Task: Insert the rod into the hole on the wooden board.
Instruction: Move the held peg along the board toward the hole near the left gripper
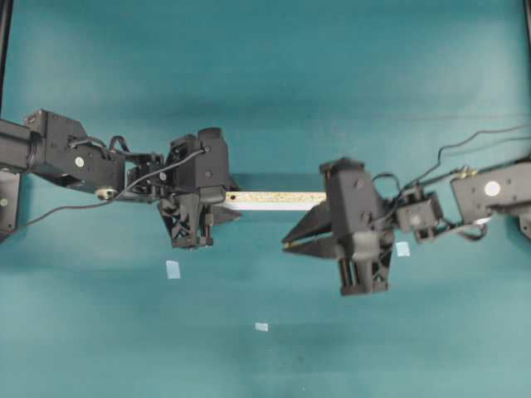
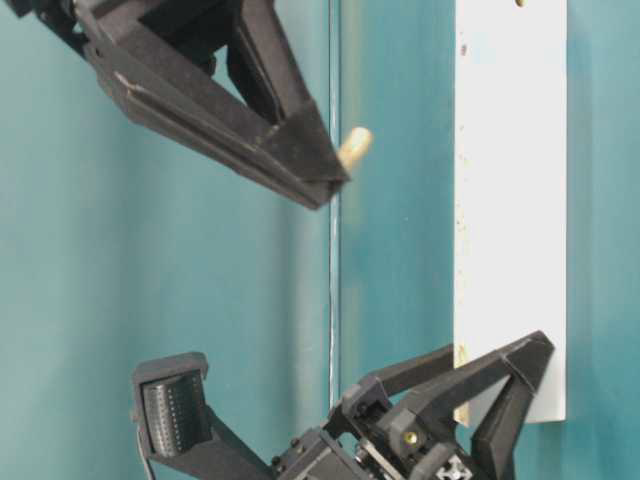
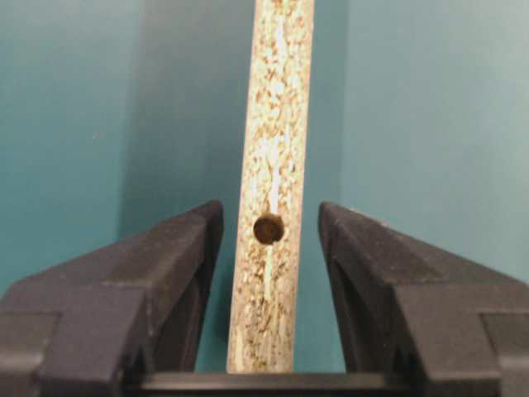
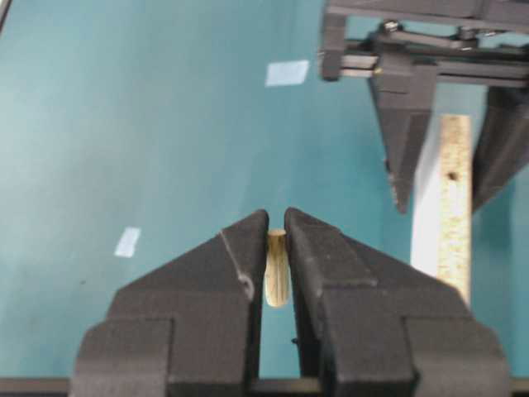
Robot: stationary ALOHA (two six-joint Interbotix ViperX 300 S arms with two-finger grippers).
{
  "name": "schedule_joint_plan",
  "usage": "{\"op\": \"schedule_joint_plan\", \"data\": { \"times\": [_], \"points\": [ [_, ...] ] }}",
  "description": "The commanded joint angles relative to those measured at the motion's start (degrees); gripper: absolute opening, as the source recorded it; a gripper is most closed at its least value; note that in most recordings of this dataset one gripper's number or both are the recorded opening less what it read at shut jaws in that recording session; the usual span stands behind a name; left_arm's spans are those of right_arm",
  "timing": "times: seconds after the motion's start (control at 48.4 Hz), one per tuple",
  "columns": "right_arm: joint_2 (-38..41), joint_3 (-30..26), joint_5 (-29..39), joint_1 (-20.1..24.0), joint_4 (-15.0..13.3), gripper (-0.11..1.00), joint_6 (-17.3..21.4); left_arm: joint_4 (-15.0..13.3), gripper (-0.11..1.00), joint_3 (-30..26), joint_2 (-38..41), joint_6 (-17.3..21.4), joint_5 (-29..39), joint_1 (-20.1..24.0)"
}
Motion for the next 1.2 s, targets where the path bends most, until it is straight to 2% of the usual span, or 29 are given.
{"op": "schedule_joint_plan", "data": {
  "times": [0.0,0.352,0.662,1.013,1.179],
  "points": [
    [-1.93,0.70,-3.16,-1.23,-0.18,0.09,-0.09,0.09,0.56,-0.35,-0.88,0.35,-0.62,-0.18],
    [-2.55,4.31,-9.14,-3.96,-0.26,0.09,-1.93,0.18,0.55,0.35,-0.70,0.53,-1.23,-0.18],
    [-2.55,5.71,-11.25,-4.66,-0.26,0.09,-2.11,0.18,0.38,1.67,-0.79,0.53,-2.64,-0.18],
    [-2.64,9.23,-17.14,-6.68,-0.26,0.09,-2.64,0.18,0.32,2.02,-0.79,1.05,-3.96,-0.18],
    [-3.52,11.60,-20.74,-9.14,0.44,0.09,-5.89,0.18,0.32,2.29,-0.79,2.81,-3.87,-0.09]
  ]
}}
